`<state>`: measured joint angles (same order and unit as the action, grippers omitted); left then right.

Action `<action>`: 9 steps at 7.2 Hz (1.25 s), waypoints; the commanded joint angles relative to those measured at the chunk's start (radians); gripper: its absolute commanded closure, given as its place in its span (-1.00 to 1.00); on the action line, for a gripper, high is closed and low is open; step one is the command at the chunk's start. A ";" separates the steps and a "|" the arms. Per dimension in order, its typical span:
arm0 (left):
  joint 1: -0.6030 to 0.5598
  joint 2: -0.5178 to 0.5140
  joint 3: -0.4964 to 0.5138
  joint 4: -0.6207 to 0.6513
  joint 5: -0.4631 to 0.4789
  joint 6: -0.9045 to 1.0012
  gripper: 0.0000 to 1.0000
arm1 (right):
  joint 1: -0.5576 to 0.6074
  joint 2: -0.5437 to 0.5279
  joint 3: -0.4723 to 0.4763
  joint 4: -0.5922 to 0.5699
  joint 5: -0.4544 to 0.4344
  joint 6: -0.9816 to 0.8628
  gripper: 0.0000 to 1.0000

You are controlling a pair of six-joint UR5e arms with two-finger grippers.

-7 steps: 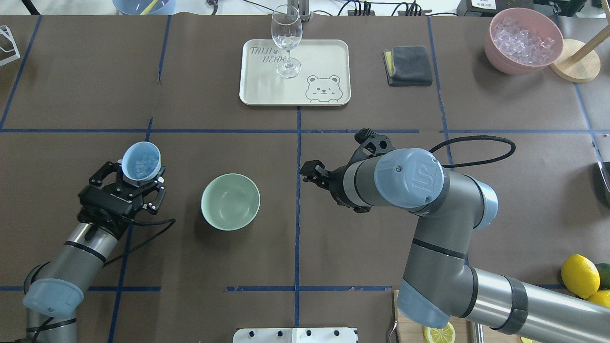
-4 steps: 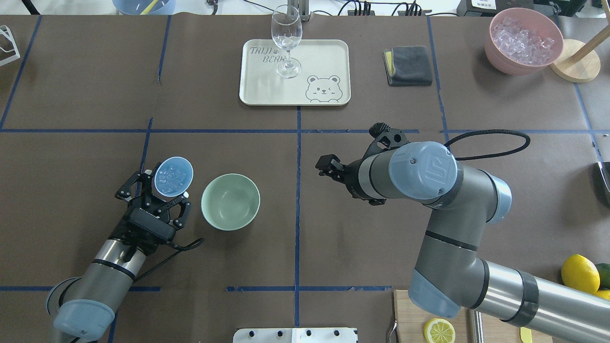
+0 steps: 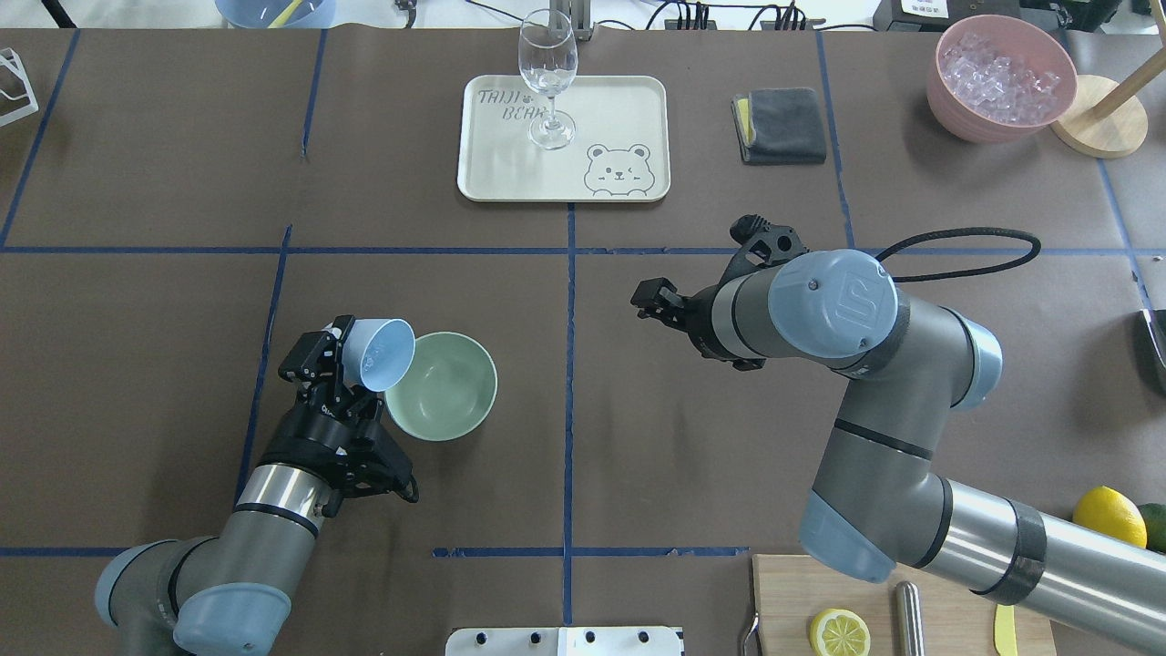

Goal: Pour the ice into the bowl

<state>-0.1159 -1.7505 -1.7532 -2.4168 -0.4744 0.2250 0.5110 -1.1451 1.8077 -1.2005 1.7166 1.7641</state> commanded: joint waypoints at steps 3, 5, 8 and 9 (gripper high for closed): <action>0.002 -0.035 -0.103 0.432 0.000 0.185 1.00 | 0.058 -0.012 0.002 0.001 0.049 -0.009 -1.00; 0.016 -0.041 -0.094 0.504 0.084 0.186 1.00 | 0.087 -0.007 0.002 0.001 0.086 -0.009 -1.00; 0.025 -0.037 -0.085 0.567 0.212 0.186 1.00 | 0.087 0.001 -0.001 0.001 0.086 -0.006 -1.00; 0.027 -0.035 -0.080 0.568 0.264 0.186 1.00 | 0.089 0.001 -0.001 0.001 0.087 -0.006 -1.00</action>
<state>-0.0917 -1.7868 -1.8373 -1.8547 -0.2682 0.4107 0.5986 -1.1453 1.8074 -1.1996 1.8023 1.7572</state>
